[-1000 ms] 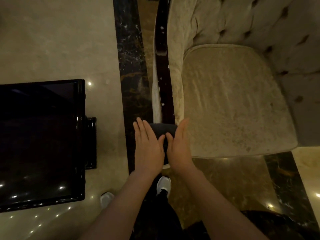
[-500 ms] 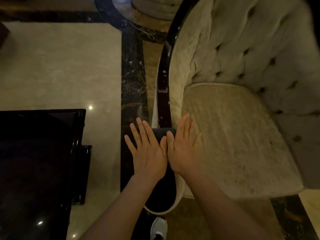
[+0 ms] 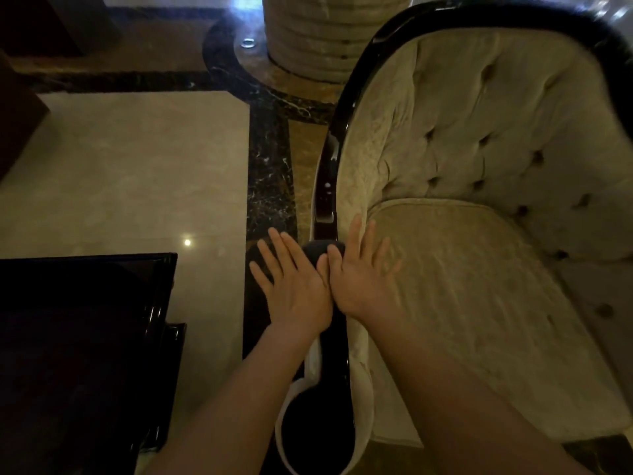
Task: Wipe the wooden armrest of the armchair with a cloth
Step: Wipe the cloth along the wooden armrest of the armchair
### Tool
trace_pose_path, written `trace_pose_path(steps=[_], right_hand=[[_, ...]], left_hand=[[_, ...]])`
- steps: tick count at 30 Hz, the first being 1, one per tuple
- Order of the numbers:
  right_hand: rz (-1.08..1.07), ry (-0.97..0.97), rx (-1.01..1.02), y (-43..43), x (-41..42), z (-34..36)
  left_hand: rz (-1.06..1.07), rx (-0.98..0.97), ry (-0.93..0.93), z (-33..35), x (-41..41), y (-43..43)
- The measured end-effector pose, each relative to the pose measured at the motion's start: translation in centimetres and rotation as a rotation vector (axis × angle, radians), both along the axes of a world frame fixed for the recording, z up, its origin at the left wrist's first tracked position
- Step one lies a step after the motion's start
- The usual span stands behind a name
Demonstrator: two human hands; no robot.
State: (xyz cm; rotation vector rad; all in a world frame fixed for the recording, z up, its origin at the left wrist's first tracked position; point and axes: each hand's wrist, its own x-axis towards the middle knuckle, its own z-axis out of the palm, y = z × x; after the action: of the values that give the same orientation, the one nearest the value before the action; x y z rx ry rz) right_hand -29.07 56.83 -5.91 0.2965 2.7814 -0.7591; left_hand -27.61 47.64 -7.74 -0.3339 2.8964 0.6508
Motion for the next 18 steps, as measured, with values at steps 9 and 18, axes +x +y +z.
trace_pose_path(steps=[9, 18], right_hand=[[-0.130, -0.075, -0.069, 0.2, 4.3, -0.3], [-0.025, -0.055, -0.146, 0.2, -7.3, 2.0]], left_hand=[[0.066, 0.184, -0.106, 0.6, 3.4, 0.4], [0.095, 0.022, -0.021, 1.9, -8.0, 0.9]])
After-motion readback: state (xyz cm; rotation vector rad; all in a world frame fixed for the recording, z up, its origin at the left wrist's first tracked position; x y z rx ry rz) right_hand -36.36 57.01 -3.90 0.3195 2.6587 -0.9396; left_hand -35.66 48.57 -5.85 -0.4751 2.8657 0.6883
